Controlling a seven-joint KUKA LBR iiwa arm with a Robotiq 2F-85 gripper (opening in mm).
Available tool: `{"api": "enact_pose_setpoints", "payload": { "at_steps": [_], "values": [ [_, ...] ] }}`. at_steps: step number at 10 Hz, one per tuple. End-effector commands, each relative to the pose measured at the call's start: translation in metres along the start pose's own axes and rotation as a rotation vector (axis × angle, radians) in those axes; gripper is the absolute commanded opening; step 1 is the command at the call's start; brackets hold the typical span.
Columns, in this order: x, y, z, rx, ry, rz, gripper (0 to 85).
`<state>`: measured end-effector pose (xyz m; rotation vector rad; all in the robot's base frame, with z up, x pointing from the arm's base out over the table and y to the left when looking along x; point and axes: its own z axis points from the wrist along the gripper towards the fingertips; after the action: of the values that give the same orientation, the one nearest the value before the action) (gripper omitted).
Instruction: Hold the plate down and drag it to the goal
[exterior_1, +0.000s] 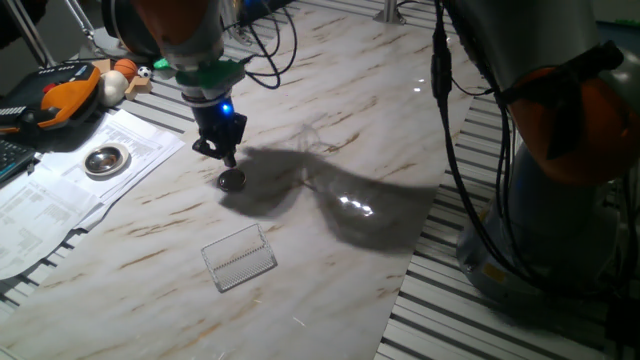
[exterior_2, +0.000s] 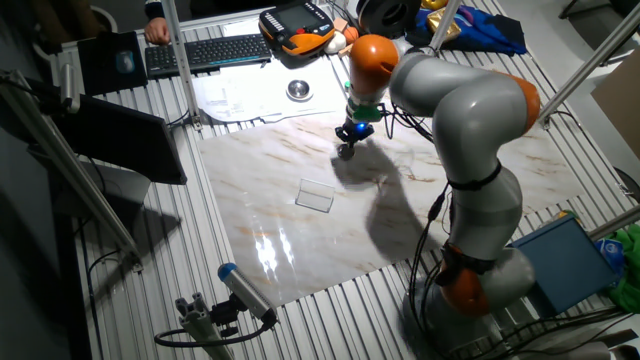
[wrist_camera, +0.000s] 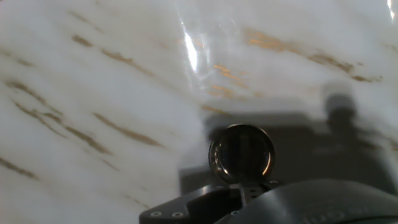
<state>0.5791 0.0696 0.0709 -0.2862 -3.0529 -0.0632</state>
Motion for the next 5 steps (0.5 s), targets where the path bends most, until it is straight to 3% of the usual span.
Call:
{"api": "enact_pose_setpoints", "payload": {
  "at_steps": [1, 3, 5],
  "values": [
    [-0.002, 0.001, 0.005, -0.005, 0.001, 0.000, 0.0],
    [0.000, 0.007, 0.019, 0.003, -0.034, 0.014, 0.0],
    [0.001, 0.012, 0.025, 0.012, -0.050, 0.022, 0.0]
  ]
}}
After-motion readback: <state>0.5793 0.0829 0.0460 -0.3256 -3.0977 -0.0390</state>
